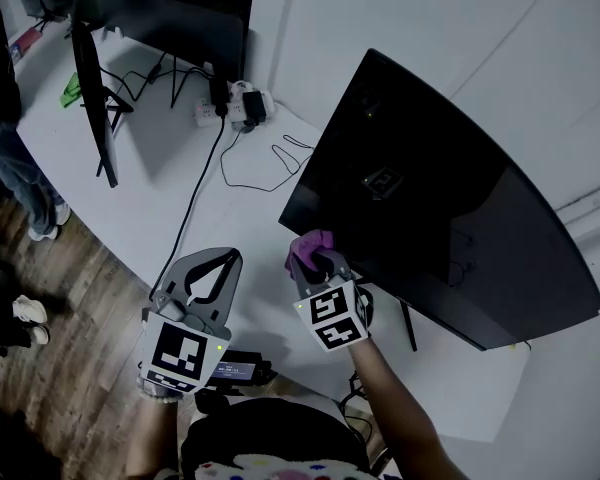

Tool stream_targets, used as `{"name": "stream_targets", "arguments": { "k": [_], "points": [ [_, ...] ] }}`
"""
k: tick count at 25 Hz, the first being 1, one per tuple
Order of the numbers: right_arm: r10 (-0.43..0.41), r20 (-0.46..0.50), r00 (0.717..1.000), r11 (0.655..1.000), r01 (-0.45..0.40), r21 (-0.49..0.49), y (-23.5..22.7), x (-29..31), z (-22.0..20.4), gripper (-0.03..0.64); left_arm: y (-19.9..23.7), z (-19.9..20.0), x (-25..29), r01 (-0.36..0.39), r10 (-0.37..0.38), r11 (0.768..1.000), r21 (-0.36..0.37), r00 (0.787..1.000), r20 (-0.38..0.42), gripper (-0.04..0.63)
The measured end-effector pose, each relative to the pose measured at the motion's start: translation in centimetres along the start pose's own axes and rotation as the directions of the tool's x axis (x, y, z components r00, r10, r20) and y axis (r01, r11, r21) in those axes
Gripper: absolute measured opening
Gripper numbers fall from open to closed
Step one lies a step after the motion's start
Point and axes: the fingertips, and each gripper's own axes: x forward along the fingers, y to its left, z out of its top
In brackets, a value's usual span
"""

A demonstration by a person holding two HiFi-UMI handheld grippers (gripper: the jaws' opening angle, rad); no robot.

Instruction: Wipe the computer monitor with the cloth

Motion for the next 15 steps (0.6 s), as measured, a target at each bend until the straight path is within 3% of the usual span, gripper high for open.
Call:
{"name": "stream_targets", "arguments": {
  "k": [15],
  "points": [
    [0.059, 0.027, 0.998, 0.998, -0.058, -0.037, 2.1, 4.5, 4.0, 0.069, 2.6, -1.1, -2.4, -0.078, 0.078, 0.997, -0.022, 0.997, -0.016, 0.006]
  ]
}}
